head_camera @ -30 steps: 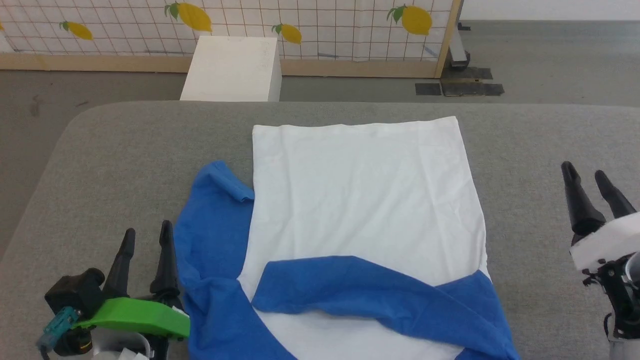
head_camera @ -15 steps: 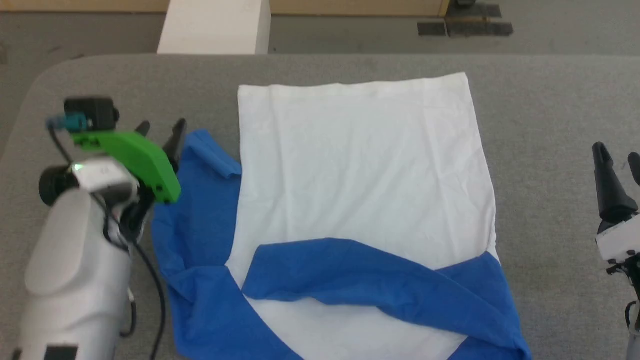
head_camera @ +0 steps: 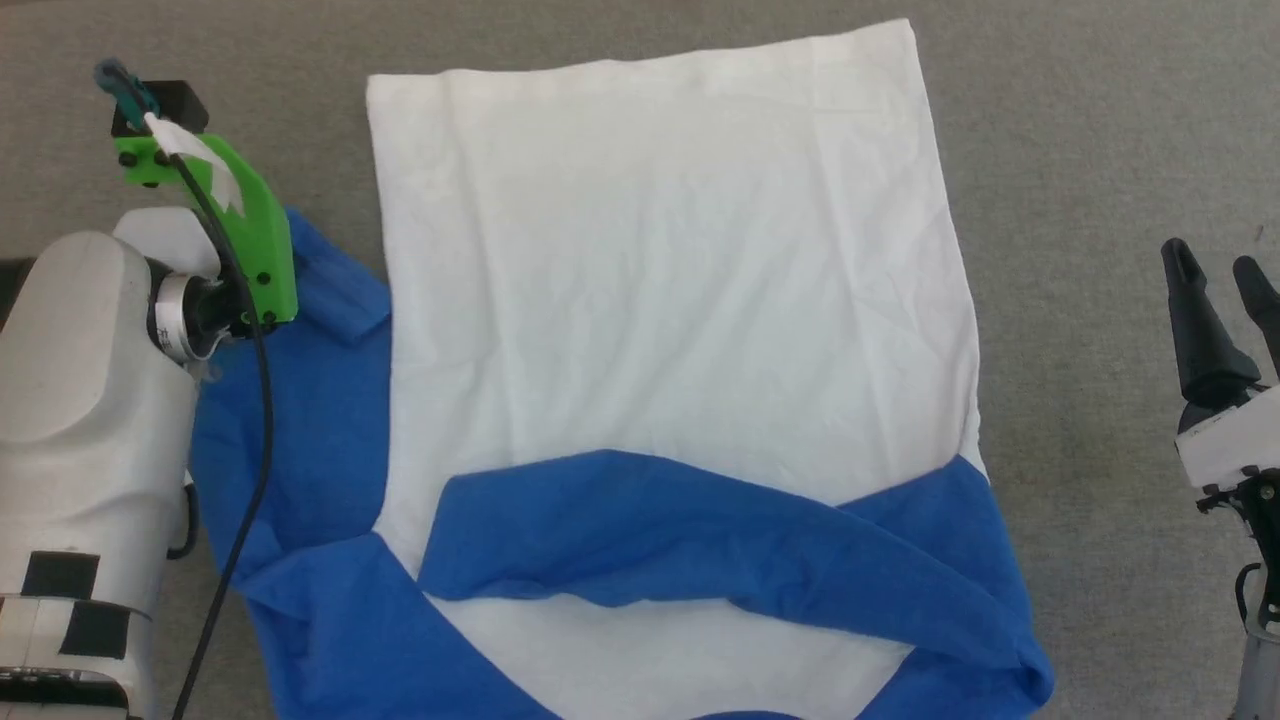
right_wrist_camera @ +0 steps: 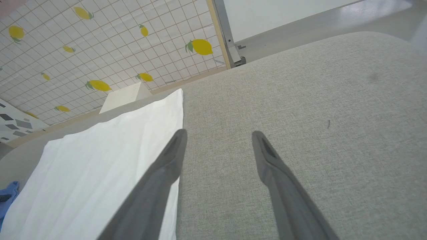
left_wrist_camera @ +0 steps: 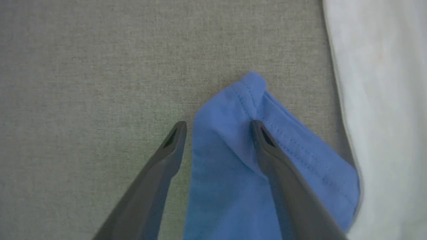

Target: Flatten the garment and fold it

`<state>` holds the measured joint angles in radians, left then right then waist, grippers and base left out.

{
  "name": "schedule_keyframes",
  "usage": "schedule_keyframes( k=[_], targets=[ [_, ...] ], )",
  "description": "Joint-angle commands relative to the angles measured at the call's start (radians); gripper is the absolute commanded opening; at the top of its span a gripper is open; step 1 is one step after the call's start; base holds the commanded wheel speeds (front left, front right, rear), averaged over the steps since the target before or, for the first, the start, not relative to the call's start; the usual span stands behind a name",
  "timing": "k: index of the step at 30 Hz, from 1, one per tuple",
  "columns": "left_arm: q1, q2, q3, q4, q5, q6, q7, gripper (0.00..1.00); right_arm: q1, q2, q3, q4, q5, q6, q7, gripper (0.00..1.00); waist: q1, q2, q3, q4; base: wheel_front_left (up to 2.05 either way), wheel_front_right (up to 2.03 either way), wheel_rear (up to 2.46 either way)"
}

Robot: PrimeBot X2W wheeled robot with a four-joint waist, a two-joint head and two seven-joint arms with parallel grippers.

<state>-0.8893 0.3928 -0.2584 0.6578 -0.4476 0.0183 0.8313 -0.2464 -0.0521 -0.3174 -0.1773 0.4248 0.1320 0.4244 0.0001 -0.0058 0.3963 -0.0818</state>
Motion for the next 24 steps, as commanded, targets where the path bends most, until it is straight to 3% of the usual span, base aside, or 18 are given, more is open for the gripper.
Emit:
schedule_keyframes(
  k=[1, 7, 8, 9, 10, 14, 19, 24],
  targets=[
    [-0.014, 0.008, -0.008, 0.005, 0.015, 0.002, 0.021, 1.00, -0.013, 0.002, 0.001, 0.003, 0.007, -0.001, -0.009, 1.00, -0.0001, 0.0058, 0.037, -0.032, 0.00, 0.00, 0.00],
    [0.033, -0.011, -0.020, 0.018, -0.019, 0.009, 0.135, 1.00, -0.016, 0.002, -0.008, 0.015, 0.015, -0.001, -0.026, 1.00, -0.0001, 0.0058, 0.047, -0.028, 0.00, 0.00, 0.00],
    [0.044, -0.013, -0.022, 0.016, -0.025, 0.007, 0.150, 0.62, -0.017, 0.002, -0.008, 0.016, 0.015, -0.001, -0.027, 1.00, -0.0001, 0.0058, 0.048, -0.027, 0.00, 0.00, 0.00],
    [0.052, -0.015, -0.019, 0.006, -0.034, 0.002, 0.145, 0.40, -0.019, 0.002, -0.008, 0.017, 0.016, -0.001, -0.029, 1.00, -0.0001, 0.0058, 0.049, -0.025, 0.00, 0.00, 0.00],
    [0.058, -0.018, -0.012, -0.003, -0.041, 0.001, 0.131, 0.00, -0.021, 0.002, -0.007, 0.018, 0.017, -0.001, -0.030, 1.00, -0.0001, 0.0058, 0.050, -0.024, 0.00, 0.00, 0.00],
    [0.084, -0.035, 0.025, -0.034, -0.075, 0.005, 0.048, 0.00, -0.023, 0.002, -0.008, 0.027, 0.018, -0.001, -0.035, 1.00, -0.0001, 0.0058, 0.043, -0.008, 0.00, 0.00, 0.00],
    [0.100, -0.066, 0.149, -0.069, -0.152, 0.048, -0.145, 0.00, -0.020, 0.002, -0.008, 0.053, 0.014, -0.001, -0.045, 1.00, -0.0001, 0.0058, -0.008, 0.024, 0.00, 0.00, 0.00],
    [0.133, -0.064, 0.234, -0.110, -0.194, 0.064, -0.278, 0.00, -0.003, 0.002, -0.010, 0.080, 0.014, -0.001, -0.050, 1.00, -0.0001, 0.0058, -0.080, 0.067, 0.00, 0.00, 0.00]
  ],
)
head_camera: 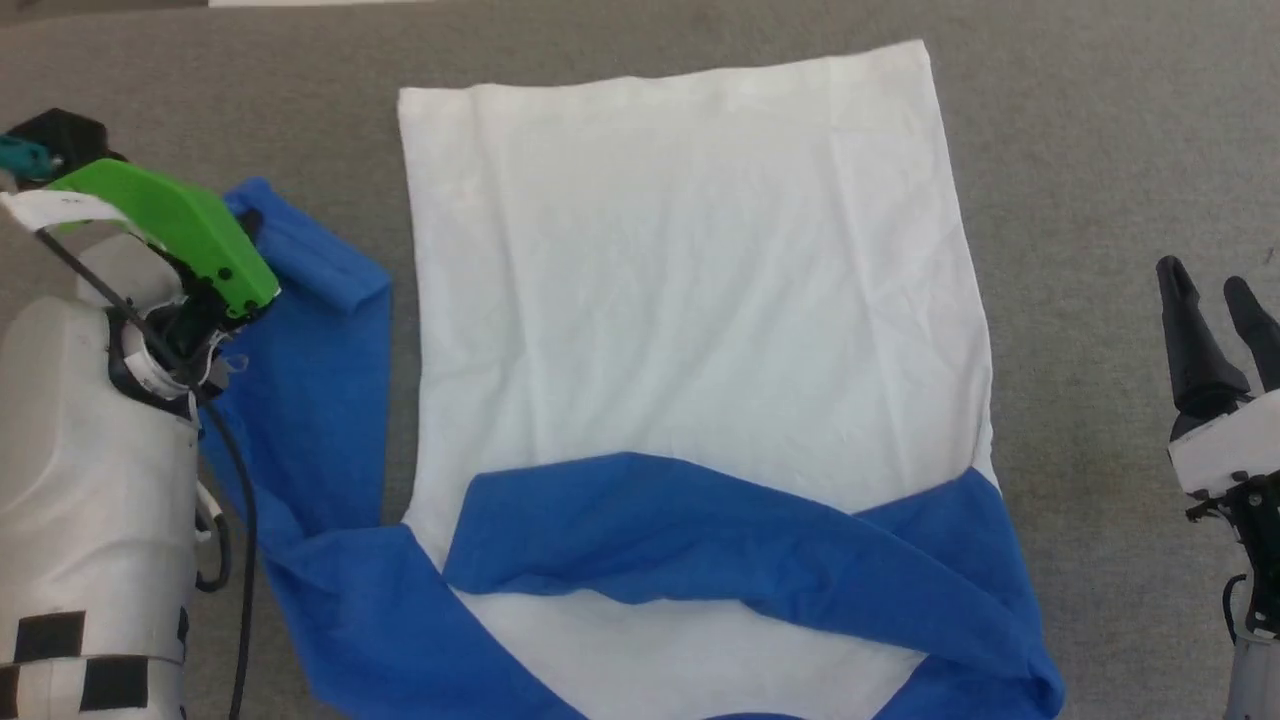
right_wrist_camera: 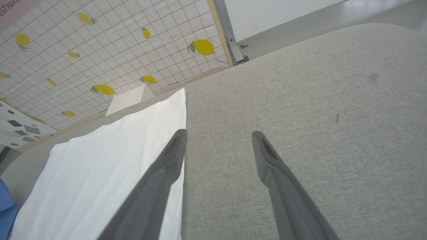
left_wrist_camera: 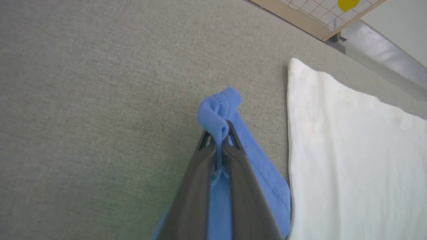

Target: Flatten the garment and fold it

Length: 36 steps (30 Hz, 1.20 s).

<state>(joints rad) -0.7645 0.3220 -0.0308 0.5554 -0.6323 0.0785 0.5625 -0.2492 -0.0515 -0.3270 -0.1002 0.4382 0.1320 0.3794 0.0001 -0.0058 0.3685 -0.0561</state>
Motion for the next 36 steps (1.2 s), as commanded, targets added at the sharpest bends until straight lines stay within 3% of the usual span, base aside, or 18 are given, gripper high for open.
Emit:
schedule_keyframes(
  k=[1, 9, 16, 25, 30, 36],
  targets=[
    [0.017, 0.002, 0.014, -0.021, -0.018, -0.003, -0.027, 0.00, 0.007, 0.001, -0.006, 0.009, -0.001, -0.001, -0.006, 1.00, -0.0001, 0.0058, -0.075, 0.058, 0.00, 0.00, 0.00],
    [0.082, -0.021, 0.098, -0.130, -0.061, 0.021, -0.160, 0.00, 0.064, 0.001, -0.014, 0.041, 0.005, -0.001, -0.006, 1.00, -0.0001, 0.0058, -0.201, 0.124, 0.00, 0.00, 0.00],
    [0.160, -0.095, 0.064, -0.277, -0.091, -0.014, -0.183, 0.00, 0.109, 0.001, -0.020, 0.066, 0.012, -0.001, -0.010, 1.00, -0.0001, 0.0058, -0.289, 0.139, 0.00, 0.00, 0.00],
    [0.278, -0.245, -0.163, -0.421, -0.121, -0.079, -0.121, 0.00, 0.153, 0.001, -0.025, 0.069, 0.017, -0.001, -0.002, 1.00, -0.0001, 0.0058, -0.339, 0.123, 0.00, 0.00, 0.00],
    [0.350, -0.270, -0.337, -0.443, -0.185, -0.089, -0.116, 0.00, 0.158, 0.001, -0.015, 0.070, 0.023, -0.001, -0.001, 1.00, -0.0001, 0.0058, -0.333, 0.085, 0.00, 0.00, 0.00],
    [0.368, -0.271, -0.572, -0.380, -0.252, -0.063, -0.186, 0.00, 0.146, 0.001, 0.000, 0.074, 0.028, -0.001, -0.003, 1.00, -0.0001, 0.0058, -0.294, 0.026, 0.00, 0.00, 0.00]
  ],
)
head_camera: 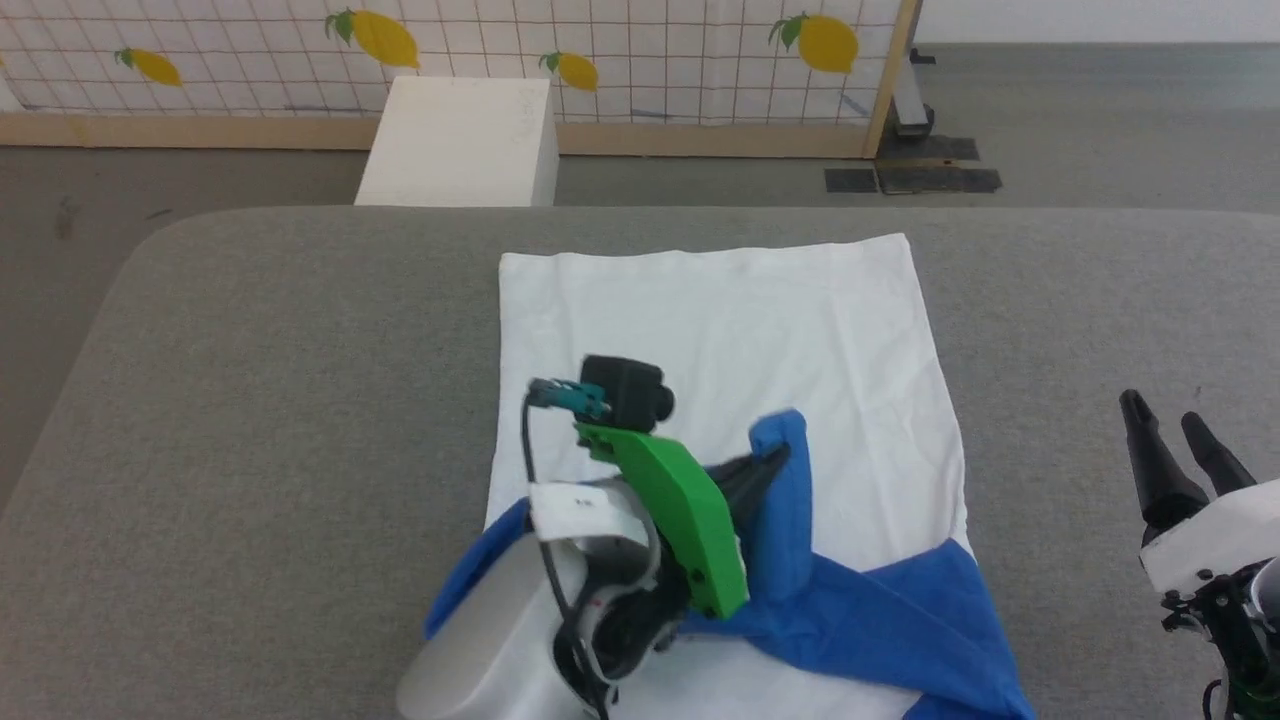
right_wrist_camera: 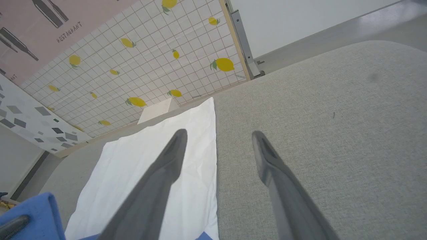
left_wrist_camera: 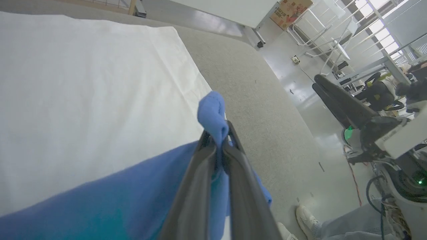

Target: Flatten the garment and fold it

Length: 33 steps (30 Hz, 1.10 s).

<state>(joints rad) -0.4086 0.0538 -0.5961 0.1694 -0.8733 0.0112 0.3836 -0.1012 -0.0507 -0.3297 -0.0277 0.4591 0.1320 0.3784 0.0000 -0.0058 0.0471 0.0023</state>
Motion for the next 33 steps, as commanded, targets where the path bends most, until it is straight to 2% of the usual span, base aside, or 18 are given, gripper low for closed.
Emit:
schedule_keyframes(
  k=[1, 8, 14, 15, 17, 21, 26, 30, 33],
  targets=[
    [0.011, -0.003, -0.038, 0.021, -0.020, 0.007, -0.018, 0.00, -0.003, 0.000, 0.003, 0.003, 0.008, -0.001, -0.003, 1.00, 0.0000, 0.0058, 0.034, -0.040, 0.00, 0.00, 0.00],
    [-0.026, -0.003, -0.249, 0.132, -0.096, 0.025, -0.064, 0.00, -0.022, 0.000, 0.012, 0.013, 0.013, -0.001, -0.015, 1.00, 0.0000, 0.0058, 0.091, -0.094, 0.00, 0.00, 0.00],
    [-0.074, -0.003, -0.346, 0.226, -0.142, 0.037, -0.077, 0.01, -0.038, 0.000, 0.021, 0.026, 0.019, -0.001, -0.029, 1.00, 0.0000, 0.0058, 0.121, -0.115, 0.00, 0.00, 0.00],
    [-0.081, -0.003, -0.357, 0.236, -0.150, 0.036, -0.076, 0.26, -0.038, 0.000, 0.021, 0.029, 0.020, -0.001, -0.032, 1.00, 0.0000, 0.0058, 0.123, -0.115, 0.00, 0.00, 0.00],
    [-0.093, -0.003, -0.373, 0.250, -0.177, 0.034, -0.078, 1.00, -0.039, 0.000, 0.023, 0.035, 0.022, -0.001, -0.039, 1.00, 0.0000, 0.0058, 0.125, -0.116, 0.00, 0.00, 0.00],
    [-0.127, -0.003, -0.395, 0.253, -0.233, 0.028, -0.045, 1.00, -0.036, 0.000, 0.017, 0.055, 0.023, -0.001, -0.049, 1.00, 0.0000, 0.0058, 0.114, -0.101, 0.00, 0.00, 0.00],
    [-0.175, -0.003, -0.363, 0.214, -0.297, 0.027, -0.038, 1.00, -0.026, 0.000, 0.012, 0.074, 0.023, -0.001, -0.057, 1.00, 0.0000, 0.0058, 0.070, -0.068, 0.00, 0.00, 0.00],
    [-0.217, -0.002, -0.281, 0.168, -0.322, 0.032, -0.097, 1.00, -0.017, 0.000, 0.015, 0.080, 0.023, -0.001, -0.055, 1.00, 0.0000, 0.0058, 0.035, -0.043, 0.00, 0.00, 0.00],
    [-0.261, 0.038, -0.213, 0.149, -0.289, 0.040, -0.183, 1.00, -0.012, 0.000, 0.022, 0.080, 0.022, -0.001, -0.051, 1.00, 0.0000, 0.0058, 0.015, -0.027, 0.00, 0.00, 0.00]
  ],
)
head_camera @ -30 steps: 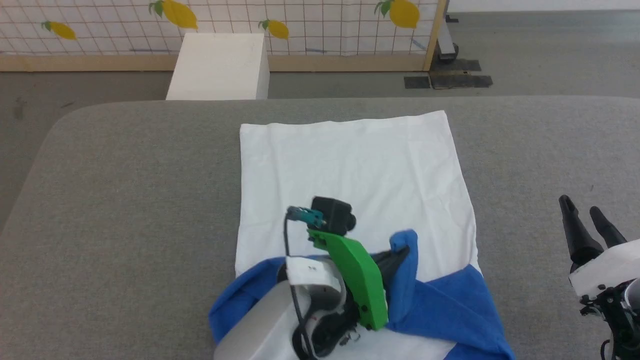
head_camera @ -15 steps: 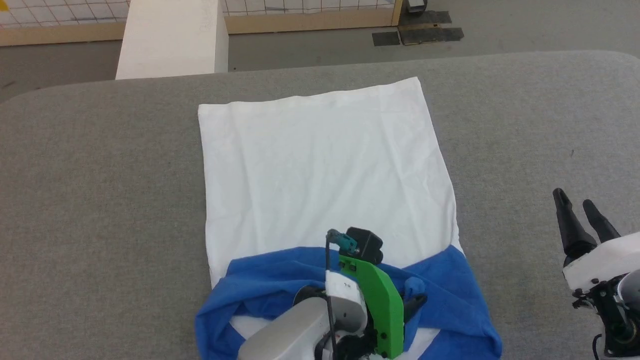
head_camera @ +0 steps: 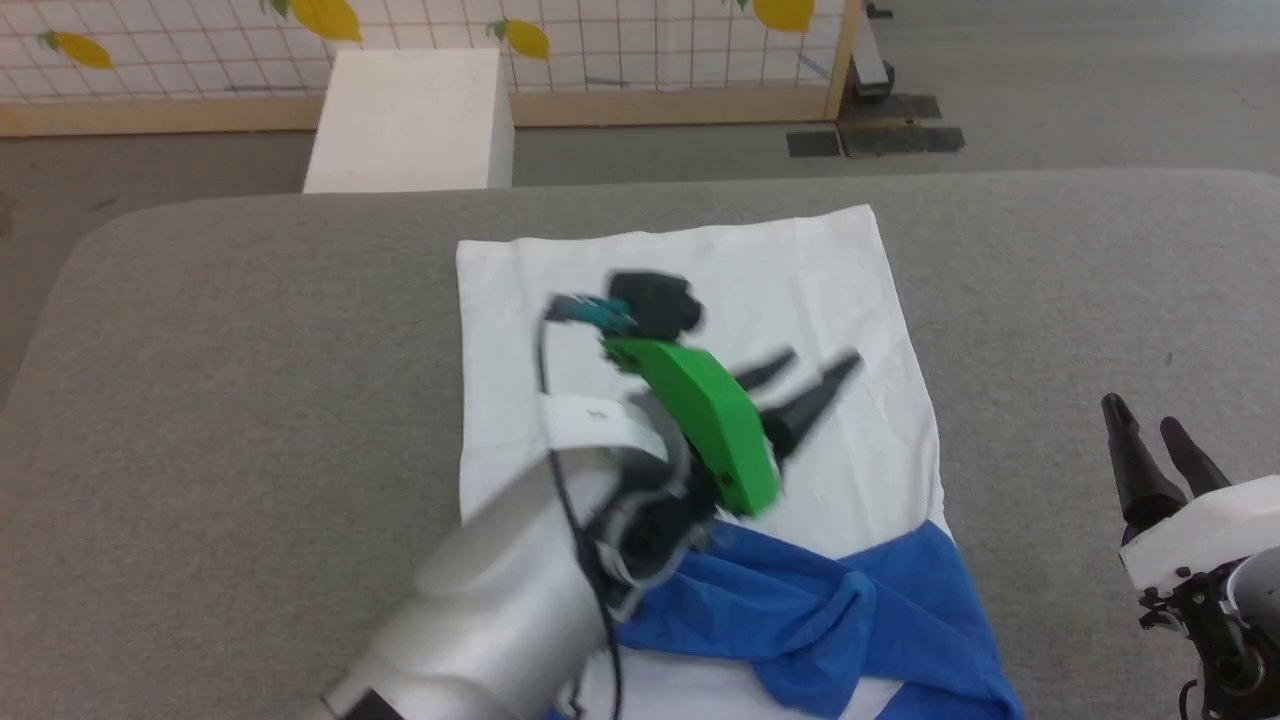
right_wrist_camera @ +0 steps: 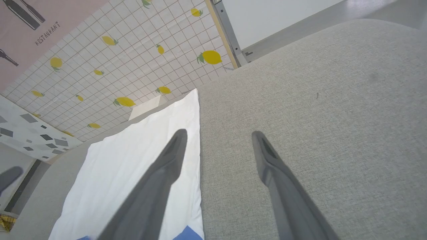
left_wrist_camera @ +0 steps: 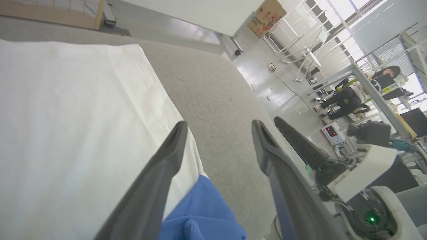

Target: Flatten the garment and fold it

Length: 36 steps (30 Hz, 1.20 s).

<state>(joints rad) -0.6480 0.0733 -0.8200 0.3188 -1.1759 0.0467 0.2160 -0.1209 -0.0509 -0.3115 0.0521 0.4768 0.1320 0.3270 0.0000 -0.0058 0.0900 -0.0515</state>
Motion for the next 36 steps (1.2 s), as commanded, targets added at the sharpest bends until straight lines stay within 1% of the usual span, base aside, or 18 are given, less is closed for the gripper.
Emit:
schedule_keyframes(
  k=[1, 3, 8, 10, 16, 19, 21, 24, 29, 31, 33, 36],
  targets=[
    [-0.030, 0.033, 0.030, -0.004, 0.026, 0.008, -0.045, 1.00, 0.008, 0.001, 0.006, -0.001, 0.003, -0.001, 0.002, 1.00, 0.0000, 0.0058, -0.031, 0.031, 0.00, 0.00, 0.00],
    [-0.039, 0.064, 0.075, -0.004, 0.047, 0.016, -0.112, 1.00, 0.013, 0.001, 0.009, -0.004, -0.002, -0.001, 0.006, 1.00, 0.0000, 0.0058, -0.041, 0.040, 0.00, 0.00, 0.00],
    [-0.023, 0.180, 0.166, 0.010, 0.106, 0.049, -0.250, 1.00, 0.022, 0.001, 0.021, -0.018, -0.008, -0.001, 0.015, 1.00, 0.0000, 0.0058, -0.051, 0.046, 0.00, 0.00, 0.00],
    [-0.001, 0.233, 0.187, 0.020, 0.132, 0.069, -0.289, 1.00, 0.027, 0.001, 0.025, -0.025, -0.012, -0.001, 0.019, 1.00, 0.0000, 0.0058, -0.053, 0.047, 0.00, 0.00, 0.00],
    [0.098, 0.365, 0.230, 0.028, 0.194, 0.123, -0.390, 1.00, 0.040, 0.001, 0.029, -0.048, -0.022, -0.001, 0.029, 1.00, 0.0000, 0.0058, -0.042, 0.050, 0.00, 0.00, 0.00],
    [0.152, 0.415, 0.242, 0.013, 0.228, 0.155, -0.427, 1.00, 0.039, 0.001, 0.033, -0.056, -0.028, -0.001, 0.035, 1.00, 0.0000, 0.0058, -0.028, 0.051, 0.00, 0.00, 0.00],
    [0.187, 0.440, 0.247, -0.005, 0.248, 0.168, -0.444, 1.00, 0.036, 0.001, 0.036, -0.062, -0.035, -0.001, 0.040, 1.00, 0.0000, 0.0058, -0.014, 0.055, 0.00, 0.00, 0.00],
    [0.232, 0.456, 0.270, -0.041, 0.267, 0.178, -0.464, 1.00, 0.021, 0.001, 0.042, -0.075, -0.058, -0.001, 0.051, 1.00, 0.0000, 0.0058, 0.016, 0.063, 0.00, 0.00, 0.00],
    [0.257, 0.442, 0.333, -0.110, 0.295, 0.176, -0.476, 1.00, -0.035, -0.002, 0.056, -0.110, -0.116, -0.001, 0.080, 1.00, 0.0000, 0.0058, 0.091, 0.079, 0.00, 0.00, 0.00],
    [0.251, 0.431, 0.363, -0.142, 0.319, 0.174, -0.477, 1.00, -0.083, -0.009, 0.057, -0.123, -0.137, -0.001, 0.101, 1.00, 0.0000, 0.0058, 0.130, 0.087, 0.00, 0.00, 0.00],
    [0.247, 0.417, 0.396, -0.171, 0.343, 0.171, -0.477, 1.00, -0.147, -0.035, 0.071, -0.127, -0.162, -0.001, 0.131, 1.00, 0.0000, 0.0058, 0.174, 0.091, 0.00, 0.00, 0.00],
    [0.230, 0.395, 0.440, -0.211, 0.382, 0.161, -0.477, 1.00, -0.287, -0.100, 0.109, -0.108, -0.195, -0.001, 0.197, 1.00, 0.0000, 0.0058, 0.252, 0.103, 0.00, 0.00, 0.00]
  ],
)
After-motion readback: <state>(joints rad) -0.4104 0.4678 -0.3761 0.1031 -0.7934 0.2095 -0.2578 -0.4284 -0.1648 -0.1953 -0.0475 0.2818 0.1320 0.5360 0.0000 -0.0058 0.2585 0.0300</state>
